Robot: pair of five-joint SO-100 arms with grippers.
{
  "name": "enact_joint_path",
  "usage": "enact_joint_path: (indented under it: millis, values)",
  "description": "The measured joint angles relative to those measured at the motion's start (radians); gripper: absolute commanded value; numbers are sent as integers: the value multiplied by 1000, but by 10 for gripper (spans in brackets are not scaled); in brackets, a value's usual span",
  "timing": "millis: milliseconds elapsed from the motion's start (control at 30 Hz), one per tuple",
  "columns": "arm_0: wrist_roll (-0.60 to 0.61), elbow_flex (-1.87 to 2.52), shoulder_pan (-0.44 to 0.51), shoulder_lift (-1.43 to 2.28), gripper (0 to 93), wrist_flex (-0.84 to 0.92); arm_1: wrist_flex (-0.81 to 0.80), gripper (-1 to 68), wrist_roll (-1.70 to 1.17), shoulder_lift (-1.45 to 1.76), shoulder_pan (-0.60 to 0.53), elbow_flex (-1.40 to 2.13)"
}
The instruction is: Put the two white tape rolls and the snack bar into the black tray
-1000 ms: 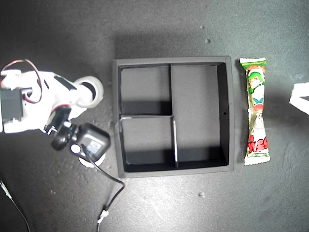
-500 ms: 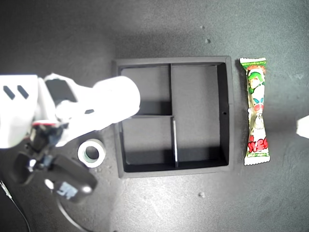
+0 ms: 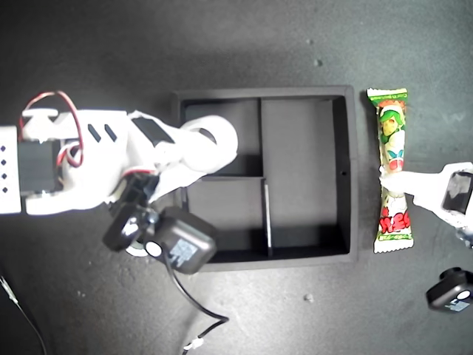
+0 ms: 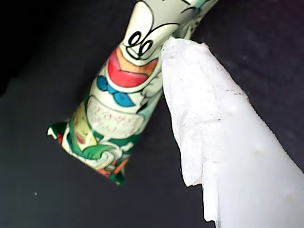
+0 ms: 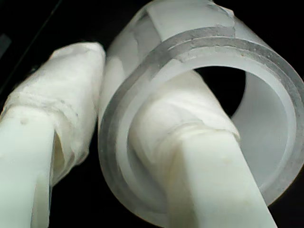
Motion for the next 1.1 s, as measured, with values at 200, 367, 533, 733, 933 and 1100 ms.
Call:
enact_joint_path:
  millis: [200,367,533,733,933,1100]
  values:
    - [-18,-28,26,-9,155,28,6,305,0,0,15,17]
    - [-21,-81,35,-9,150,95,6,304,0,-9,37,54]
    - [-31,-196,49,60,127,258,5,305,0,-107,67,38]
    - [-173,-149,118,325,113,385,-32,188,0,-253,84,-28]
    - [-341,78,344,463,99,270,-64,-1,0,-264,95,-29]
    - [-434,135,443,328,104,218,-25,-3,0,-264,87,-80]
